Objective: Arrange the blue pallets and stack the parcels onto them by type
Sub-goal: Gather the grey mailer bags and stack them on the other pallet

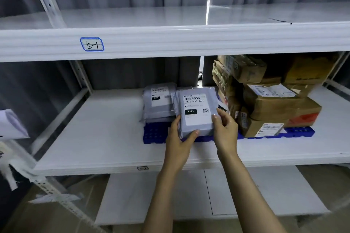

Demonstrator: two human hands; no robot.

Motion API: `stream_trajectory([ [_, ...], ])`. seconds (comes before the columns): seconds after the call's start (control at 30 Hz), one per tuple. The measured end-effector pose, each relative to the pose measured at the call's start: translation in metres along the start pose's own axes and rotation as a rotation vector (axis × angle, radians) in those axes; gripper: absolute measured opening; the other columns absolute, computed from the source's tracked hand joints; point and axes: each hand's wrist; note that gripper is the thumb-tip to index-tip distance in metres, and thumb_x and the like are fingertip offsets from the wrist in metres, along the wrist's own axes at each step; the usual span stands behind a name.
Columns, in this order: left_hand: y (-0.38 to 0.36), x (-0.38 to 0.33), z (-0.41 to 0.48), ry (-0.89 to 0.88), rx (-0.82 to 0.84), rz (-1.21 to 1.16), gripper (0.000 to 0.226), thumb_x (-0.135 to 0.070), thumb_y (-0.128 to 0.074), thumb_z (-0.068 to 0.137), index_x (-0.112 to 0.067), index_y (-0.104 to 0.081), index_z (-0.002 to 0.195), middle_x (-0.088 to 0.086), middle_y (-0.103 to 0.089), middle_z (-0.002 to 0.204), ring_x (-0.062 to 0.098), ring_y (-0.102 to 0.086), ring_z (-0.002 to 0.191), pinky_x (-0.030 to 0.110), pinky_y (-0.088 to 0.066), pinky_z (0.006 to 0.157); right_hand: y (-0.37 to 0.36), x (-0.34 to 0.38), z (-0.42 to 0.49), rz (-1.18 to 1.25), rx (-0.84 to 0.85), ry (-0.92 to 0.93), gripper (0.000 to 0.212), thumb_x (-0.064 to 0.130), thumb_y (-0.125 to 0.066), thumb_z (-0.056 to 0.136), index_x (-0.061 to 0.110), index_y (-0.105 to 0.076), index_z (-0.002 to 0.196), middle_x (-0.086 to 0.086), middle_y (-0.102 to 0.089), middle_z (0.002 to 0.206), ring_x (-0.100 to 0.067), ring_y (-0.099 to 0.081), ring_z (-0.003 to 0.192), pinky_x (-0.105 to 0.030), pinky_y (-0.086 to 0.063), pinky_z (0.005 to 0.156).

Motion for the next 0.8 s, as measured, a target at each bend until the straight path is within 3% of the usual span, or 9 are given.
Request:
stream_trajectory([
  [0.13, -0.018, -0.004, 0.009, 0.008, -0.072, -0.050, 0.062, -0.015, -0.068, 0.087, -0.028, -0.039, 0.140, -0.006, -0.048, 0.133, 0.003, -0.054, 0.109, 0.024, -0.055, 0.087, 0.007, -0.004, 0.017, -0.019, 0.066, 0.005, 0.035, 0.017, -0.052, 0.097, 0.019, -0.053, 0.132, 0.004, -0.058, 0.122, -0.013, -0.057, 0.110, -0.032, -0.055, 0.087],
  [0.27, -0.030, -0.005, 0.019, 0.023, -0.144, -0.082, 0.060, -0.011, -0.068, 0.087, -0.027, -0.042, 0.138, -0.003, -0.049, 0.131, 0.007, -0.057, 0.105, 0.035, -0.057, 0.087, 0.012, -0.007, 0.030, -0.084, 0.141, 0.017, 0.039, 0.014, -0.054, 0.096, 0.020, -0.052, 0.134, 0.007, -0.055, 0.120, -0.012, -0.055, 0.108, -0.030, -0.055, 0.084],
  [0.43, -0.036, -0.005, 0.035, 0.042, -0.188, -0.088, 0.056, -0.011, -0.063, 0.090, -0.024, -0.042, 0.140, -0.006, -0.052, 0.123, 0.014, -0.060, 0.103, 0.018, -0.057, 0.072, 0.014, -0.011, 0.046, -0.131, 0.189, 0.005, 0.045, 0.013, -0.056, 0.095, 0.020, -0.048, 0.139, 0.006, -0.050, 0.121, -0.010, -0.053, 0.105, -0.018, -0.052, 0.071],
  [0.5, -0.038, -0.003, 0.042, 0.048, -0.205, -0.070, 0.055, -0.012, -0.063, 0.091, -0.025, -0.043, 0.140, -0.004, -0.053, 0.126, 0.022, -0.060, 0.108, 0.021, -0.057, 0.075, 0.014, -0.011, 0.051, -0.136, 0.187, 0.010, 0.046, 0.013, -0.057, 0.094, 0.019, -0.049, 0.139, 0.000, -0.053, 0.129, -0.012, -0.053, 0.105, -0.025, -0.055, 0.077],
  [0.63, -0.043, 0.002, 0.059, 0.039, -0.214, -0.020, 0.050, -0.015, -0.061, 0.092, -0.024, -0.044, 0.139, -0.002, -0.053, 0.131, 0.021, -0.058, 0.116, 0.035, -0.054, 0.093, 0.011, -0.014, 0.065, -0.164, 0.138, 0.048, 0.045, 0.016, -0.060, 0.093, 0.016, -0.052, 0.137, -0.005, -0.055, 0.135, -0.014, -0.053, 0.112, -0.038, -0.052, 0.096],
  [0.7, -0.045, 0.005, 0.069, 0.026, -0.236, 0.021, 0.047, -0.015, -0.061, 0.092, -0.020, -0.047, 0.137, 0.000, -0.055, 0.132, 0.013, -0.056, 0.115, 0.021, -0.052, 0.090, 0.007, -0.016, 0.072, -0.168, 0.112, 0.055, 0.044, 0.017, -0.061, 0.093, 0.015, -0.053, 0.136, -0.006, -0.055, 0.136, -0.017, -0.054, 0.119, -0.038, -0.050, 0.099],
  [0.8, -0.045, 0.010, 0.084, -0.021, -0.274, 0.137, 0.041, -0.017, -0.062, 0.092, -0.014, -0.053, 0.132, 0.003, -0.058, 0.130, 0.005, -0.052, 0.109, -0.003, -0.041, 0.072, -0.001, -0.019, 0.082, -0.175, 0.088, 0.063, 0.042, 0.015, -0.062, 0.092, 0.011, -0.054, 0.134, -0.008, -0.056, 0.135, -0.018, -0.053, 0.121, -0.032, -0.048, 0.098],
])
Point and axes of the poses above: each hand's wrist, its own z-axis towards the middle knuckle, its own y-axis out of the back of the hand, x = y × z
